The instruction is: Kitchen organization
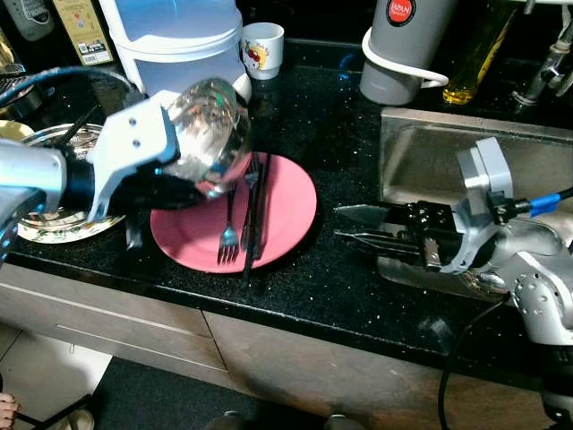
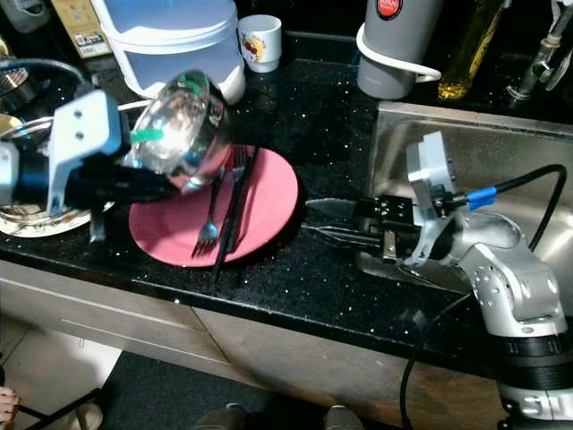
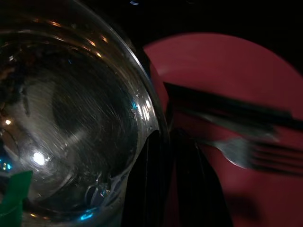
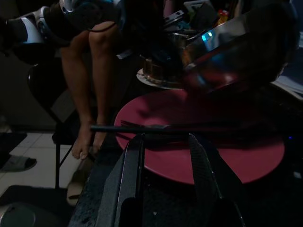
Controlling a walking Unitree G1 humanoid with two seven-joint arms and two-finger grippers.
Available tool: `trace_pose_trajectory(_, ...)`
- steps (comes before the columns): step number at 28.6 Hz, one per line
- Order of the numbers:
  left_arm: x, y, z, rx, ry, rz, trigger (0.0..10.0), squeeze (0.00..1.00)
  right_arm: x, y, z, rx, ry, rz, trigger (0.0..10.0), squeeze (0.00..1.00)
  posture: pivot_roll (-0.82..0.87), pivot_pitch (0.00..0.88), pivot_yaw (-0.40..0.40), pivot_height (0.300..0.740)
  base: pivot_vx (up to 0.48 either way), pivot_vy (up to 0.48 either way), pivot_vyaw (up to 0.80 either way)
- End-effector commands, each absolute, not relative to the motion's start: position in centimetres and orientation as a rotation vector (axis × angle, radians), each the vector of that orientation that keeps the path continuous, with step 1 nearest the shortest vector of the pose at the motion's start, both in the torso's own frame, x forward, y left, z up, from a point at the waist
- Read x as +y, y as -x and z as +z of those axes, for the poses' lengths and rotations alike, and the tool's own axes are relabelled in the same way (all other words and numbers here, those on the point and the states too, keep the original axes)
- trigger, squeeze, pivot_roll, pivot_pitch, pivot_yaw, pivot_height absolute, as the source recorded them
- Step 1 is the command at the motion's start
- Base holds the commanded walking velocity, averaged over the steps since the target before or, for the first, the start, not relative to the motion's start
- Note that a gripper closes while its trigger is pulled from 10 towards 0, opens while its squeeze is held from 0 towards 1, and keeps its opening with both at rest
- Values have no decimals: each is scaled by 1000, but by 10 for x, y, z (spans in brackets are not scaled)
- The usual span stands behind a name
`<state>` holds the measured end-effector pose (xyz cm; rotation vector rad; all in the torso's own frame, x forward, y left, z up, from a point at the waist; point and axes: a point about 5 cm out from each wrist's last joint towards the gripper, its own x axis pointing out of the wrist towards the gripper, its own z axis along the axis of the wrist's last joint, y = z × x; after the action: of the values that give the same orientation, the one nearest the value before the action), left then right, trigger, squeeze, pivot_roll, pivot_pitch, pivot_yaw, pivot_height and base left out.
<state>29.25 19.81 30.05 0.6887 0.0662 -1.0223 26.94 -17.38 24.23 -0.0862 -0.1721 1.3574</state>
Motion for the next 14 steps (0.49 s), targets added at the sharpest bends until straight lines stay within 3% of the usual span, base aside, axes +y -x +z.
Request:
trace_pose_trajectory(1, 202, -295, 315, -8, -699, -959, 0, 0, -173, -270, 243, -189, 77, 1347, 10000, 0, -1, 106, 9, 740, 0, 0, 0)
trace_pose_trajectory(14, 191, -304, 351, -229, -652, -895, 0, 0, -165, -273, 246, -234, 37, 1317, 10000, 0, -2, 107, 14, 740, 0, 0, 0)
